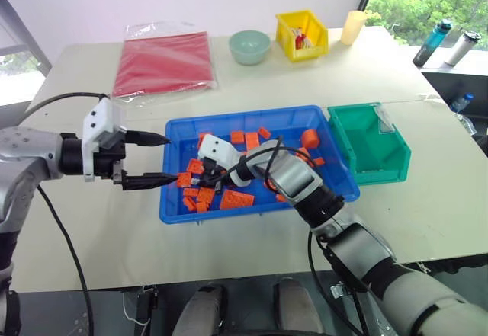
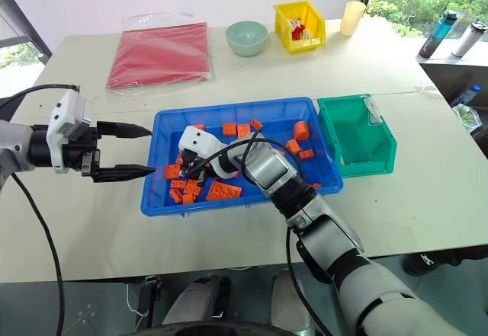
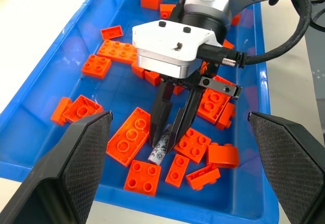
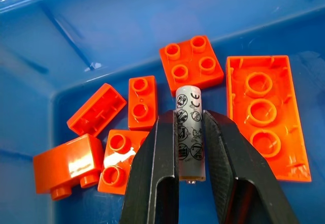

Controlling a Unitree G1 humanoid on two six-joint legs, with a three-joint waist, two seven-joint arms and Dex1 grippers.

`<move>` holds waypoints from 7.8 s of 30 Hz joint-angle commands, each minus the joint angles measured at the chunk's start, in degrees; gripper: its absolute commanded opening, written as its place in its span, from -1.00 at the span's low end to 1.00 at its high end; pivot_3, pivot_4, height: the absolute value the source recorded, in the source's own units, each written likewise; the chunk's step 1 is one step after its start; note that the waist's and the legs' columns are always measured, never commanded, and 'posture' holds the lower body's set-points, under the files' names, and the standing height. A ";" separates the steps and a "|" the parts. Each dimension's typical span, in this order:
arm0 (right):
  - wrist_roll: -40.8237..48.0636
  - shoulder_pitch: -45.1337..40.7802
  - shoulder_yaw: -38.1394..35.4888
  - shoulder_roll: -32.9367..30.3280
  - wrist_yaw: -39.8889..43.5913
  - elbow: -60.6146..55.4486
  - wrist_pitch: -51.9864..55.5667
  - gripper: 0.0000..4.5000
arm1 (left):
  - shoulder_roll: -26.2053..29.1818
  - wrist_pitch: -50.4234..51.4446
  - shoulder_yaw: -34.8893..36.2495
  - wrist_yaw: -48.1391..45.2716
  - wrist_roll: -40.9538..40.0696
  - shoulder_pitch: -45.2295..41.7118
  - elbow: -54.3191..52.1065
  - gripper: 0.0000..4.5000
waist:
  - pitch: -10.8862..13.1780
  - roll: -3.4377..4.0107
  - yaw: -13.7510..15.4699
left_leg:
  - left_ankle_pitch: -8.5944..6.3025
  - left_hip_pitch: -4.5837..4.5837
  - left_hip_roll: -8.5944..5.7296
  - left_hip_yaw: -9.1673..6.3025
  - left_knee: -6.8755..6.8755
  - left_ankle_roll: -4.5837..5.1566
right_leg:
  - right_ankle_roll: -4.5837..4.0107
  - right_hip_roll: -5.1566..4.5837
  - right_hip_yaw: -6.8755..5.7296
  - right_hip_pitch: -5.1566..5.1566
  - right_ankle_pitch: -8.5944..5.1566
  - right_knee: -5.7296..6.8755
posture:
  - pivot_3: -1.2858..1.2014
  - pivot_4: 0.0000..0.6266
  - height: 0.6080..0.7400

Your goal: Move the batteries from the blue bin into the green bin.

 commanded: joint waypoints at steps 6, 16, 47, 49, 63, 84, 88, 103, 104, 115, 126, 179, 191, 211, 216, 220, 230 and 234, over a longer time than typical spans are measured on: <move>-1.79 0.19 1.57 -0.24 -0.17 1.63 -3.12 -0.64 | 0.39 -1.81 1.22 -0.18 0.24 -1.21 0.43 1.00 | 0.00 0.00 -0.03 | 0.00 0.00 0.00 0.00 0.01 0.00 | 0.00 0.00 0.00 0.00 0.00 0.00 | 0.03 -0.52 0.65; -3.20 0.39 1.13 0.26 -0.31 4.17 -5.35 0.98 | -0.40 -2.51 0.25 -0.13 0.45 -2.48 1.26 1.00 | -0.11 -0.13 -0.61 | 0.00 0.09 0.04 -0.01 -0.02 0.00 | 0.00 0.03 0.00 0.02 0.00 0.02 | 0.03 -0.52 0.65; 14.56 9.11 -42.71 -40.56 -4.56 -28.16 28.08 -0.96 | -9.36 -10.62 -4.16 -3.52 1.57 -3.80 4.90 1.00 | -0.10 -0.15 2.97 | -0.03 -0.13 -0.27 -0.06 0.10 0.05 | 0.00 -0.23 0.01 0.06 0.00 -0.15 | 0.03 -0.52 0.65; 14.86 12.66 -45.11 -43.00 -5.65 -27.58 28.26 -0.96 | -9.68 -10.74 -4.48 -3.94 1.64 -4.32 5.38 1.00 | -0.09 -0.15 2.90 | -0.03 -0.13 -0.25 0.05 0.11 0.06 | 0.00 -0.25 0.02 0.04 0.00 -0.14 | 0.03 -0.52 0.65; 18.94 7.76 -38.69 -44.04 -4.37 -24.48 18.67 0.58 | -10.88 -10.62 -5.34 -4.05 2.34 -7.00 6.58 1.00 | -0.06 -0.10 2.77 | -0.03 -0.09 -0.14 0.25 0.10 0.06 | 0.01 -0.21 0.04 0.01 0.00 -0.15 | 0.03 -0.52 0.65; 4.50 2.63 -4.84 -31.48 13.58 -6.01 -16.26 0.98 | -8.90 -6.73 -3.13 -1.45 1.32 -6.22 1.92 1.00 | -0.06 -0.21 1.88 | -0.03 -0.12 -0.20 0.03 0.13 0.06 | 0.01 -0.19 0.01 0.03 0.00 -0.15 | 0.03 -0.52 0.65; 3.46 2.07 -4.77 -29.16 14.82 -3.29 -17.86 0.98 | -8.52 -6.42 -2.52 -0.79 0.90 -5.41 1.05 1.00 | -0.06 -0.21 1.56 | -0.03 -0.12 -0.18 0.00 0.12 0.05 | 0.00 -0.16 0.00 0.02 0.00 -0.15 | 0.03 -0.52 0.65; -2.16 1.30 -4.71 -24.29 13.82 3.35 -20.40 0.42 | -8.98 -6.68 -3.16 0.46 0.91 -6.93 1.71 1.00 | -0.06 -0.22 1.70 | -0.03 -0.11 -0.20 -0.10 0.15 0.05 | 0.00 -0.14 -0.01 0.07 0.00 -0.15 | 0.03 -0.52 0.65; -2.15 1.26 -4.98 -24.29 14.12 3.00 -20.13 0.18 | -8.99 -6.73 -3.19 0.44 0.96 -7.12 1.88 1.00 | -0.07 -0.22 1.67 | -0.03 -0.11 -0.24 -0.13 0.16 0.05 | 0.00 -0.15 -0.01 0.07 0.00 -0.14 | 0.03 -0.52 0.65; 6.85 1.16 -20.26 -30.36 11.15 -16.01 -2.20 0.01 | -9.28 -7.91 -3.63 0.16 1.64 -7.49 3.02 1.00 | -0.06 -0.22 1.82 | -0.03 -0.13 -0.24 -0.12 0.13 0.05 | 0.00 -0.17 -0.01 0.06 0.00 -0.14 | 0.03 -0.52 0.65; 7.66 14.62 -38.59 -45.64 -0.35 -20.52 5.66 0.01 | -11.11 -10.36 -5.83 -0.97 2.85 -8.64 5.96 1.00 | -0.06 -0.22 3.04 | -0.03 -0.13 -0.24 0.05 0.15 0.06 | 0.00 -0.23 0.00 0.08 0.00 -0.18 | 0.03 -0.52 0.65; 18.47 22.39 -17.70 -39.41 -7.72 -39.37 17.17 -0.14 | -11.83 -10.27 -5.21 0.23 3.37 -9.15 5.55 1.00 | -0.06 -0.22 3.01 | -0.03 -0.12 -0.18 0.11 0.18 0.06 | 0.01 -0.19 0.01 0.07 0.00 -0.18 | 0.03 -0.52 0.65; 15.35 20.78 -13.35 -41.26 -3.91 -32.71 12.32 -0.14 | -11.94 -10.74 -5.61 -0.19 3.54 -9.65 6.11 1.00 | -0.06 -0.22 2.98 | -0.03 -0.12 -0.18 0.11 0.18 0.06 | 0.01 -0.19 0.01 0.07 0.00 -0.18 | 0.03 -0.52 0.65; 24.99 12.63 -34.64 -48.12 0.25 -31.13 21.60 -0.97 | -11.93 -11.32 -5.10 -0.15 3.32 -7.73 5.15 1.00 | -0.06 -0.23 3.23 | -0.03 -0.12 -0.21 0.10 0.19 0.06 | 0.01 -0.21 0.01 0.09 0.00 -0.20 | 0.03 -0.52 0.65; 21.52 15.99 -39.70 -55.67 -1.24 -22.88 18.46 -0.97 | -12.55 -12.08 -5.97 -0.70 3.84 -9.01 7.02 1.00 | -0.07 -0.24 3.35 | -0.04 -0.12 -0.21 0.11 0.19 0.07 | 0.01 -0.22 0.01 0.12 0.00 -0.21 | 0.03 -0.52 0.65; 19.19 19.82 -39.79 -55.84 -3.99 -19.97 15.70 -0.75 | -13.51 -12.84 -7.04 -1.30 4.58 -10.74 9.06 1.00 | -0.07 -0.24 3.01 | -0.04 -0.11 -0.18 0.18 0.17 0.07 | 0.01 -0.22 0.01 0.09 0.00 -0.20 | 0.03 -0.52 0.65; 20.94 32.09 -48.46 -54.70 3.32 -21.19 -6.35 0.44 | -14.14 -11.19 -5.87 -2.27 4.09 -14.55 14.57 1.00 | -0.06 -0.24 3.38 | -0.04 -0.11 -0.18 0.18 0.18 0.07 | 0.02 -0.21 0.00 0.10 0.01 -0.18 | 0.03 -0.52 0.65; 20.67 41.47 -54.19 -59.65 16.12 -14.46 -17.79 0.44 | -10.75 -10.42 -3.46 -3.98 3.58 -12.82 15.01 1.00 | -0.05 -0.24 3.36 | -0.05 -0.11 -0.22 0.16 0.22 0.09 | 0.02 -0.21 -0.01 0.16 0.01 -0.19 | 0.03 -0.52 0.65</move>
